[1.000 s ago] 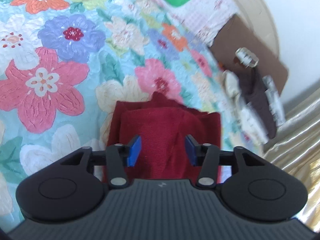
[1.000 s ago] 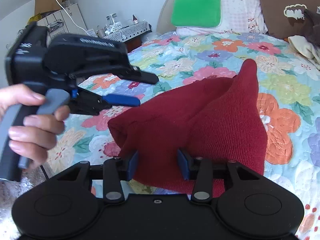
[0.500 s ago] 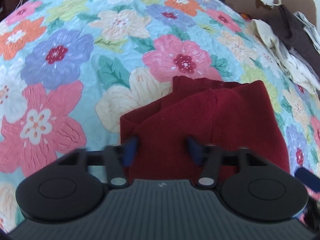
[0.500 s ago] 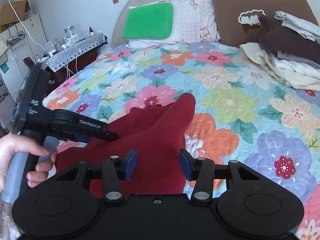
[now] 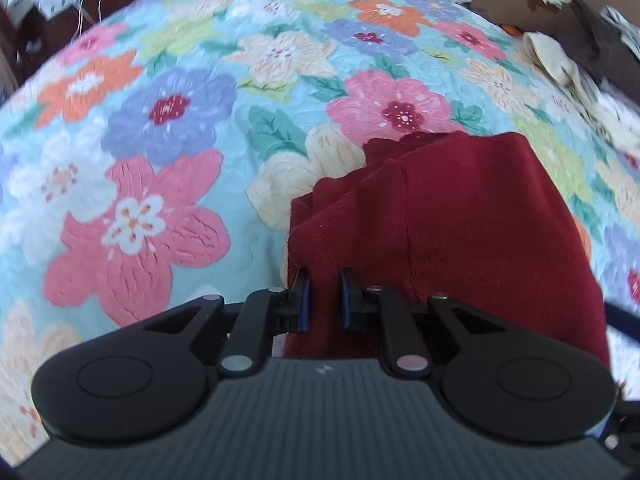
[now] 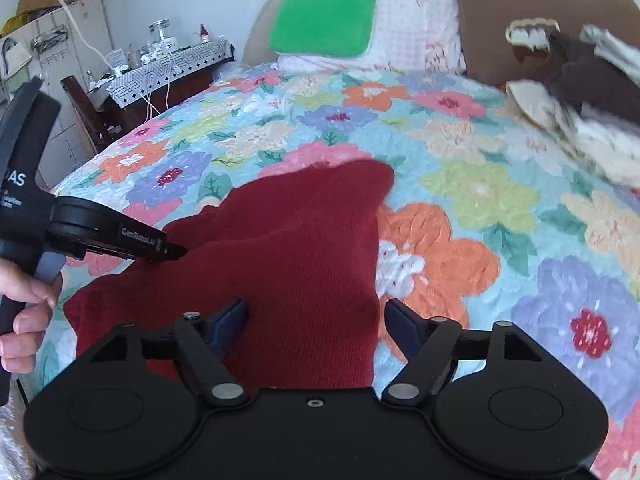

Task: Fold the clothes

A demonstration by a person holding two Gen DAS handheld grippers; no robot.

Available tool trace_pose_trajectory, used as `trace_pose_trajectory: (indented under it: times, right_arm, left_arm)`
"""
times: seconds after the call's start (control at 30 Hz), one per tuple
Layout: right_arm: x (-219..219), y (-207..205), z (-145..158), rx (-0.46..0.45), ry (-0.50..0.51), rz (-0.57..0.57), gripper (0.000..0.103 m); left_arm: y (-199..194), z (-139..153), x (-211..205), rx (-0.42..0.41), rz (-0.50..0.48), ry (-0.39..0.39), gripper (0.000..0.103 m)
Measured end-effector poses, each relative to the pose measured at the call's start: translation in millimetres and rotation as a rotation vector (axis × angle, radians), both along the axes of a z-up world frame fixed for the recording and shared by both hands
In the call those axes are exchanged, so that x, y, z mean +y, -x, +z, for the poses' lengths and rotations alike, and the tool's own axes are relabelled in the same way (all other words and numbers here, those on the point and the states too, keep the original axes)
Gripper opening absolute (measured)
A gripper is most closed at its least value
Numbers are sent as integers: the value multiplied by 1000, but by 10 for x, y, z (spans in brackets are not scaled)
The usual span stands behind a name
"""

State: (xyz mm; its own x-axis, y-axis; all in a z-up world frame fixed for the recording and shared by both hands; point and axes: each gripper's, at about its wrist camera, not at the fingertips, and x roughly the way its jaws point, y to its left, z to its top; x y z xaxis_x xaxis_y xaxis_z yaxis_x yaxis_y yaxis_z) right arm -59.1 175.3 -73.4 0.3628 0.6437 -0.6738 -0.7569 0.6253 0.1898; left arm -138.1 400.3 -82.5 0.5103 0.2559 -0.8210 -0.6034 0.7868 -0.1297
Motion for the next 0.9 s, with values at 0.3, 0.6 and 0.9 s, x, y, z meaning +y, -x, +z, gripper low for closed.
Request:
trace_pose_trajectory:
  times: [0.3, 0.6, 0.9]
  right_arm:
    - [-126, 93, 89, 31, -28, 28, 82]
    - [-108, 112, -101, 94, -34, 33, 90]
    - [-127, 27, -31, 141, -14, 64, 93]
  left_arm:
    - [326, 319, 14, -178, 8, 107, 17]
    - [386, 294, -97, -209, -75, 213, 51]
    - [418, -2, 104, -42, 2, 290, 75]
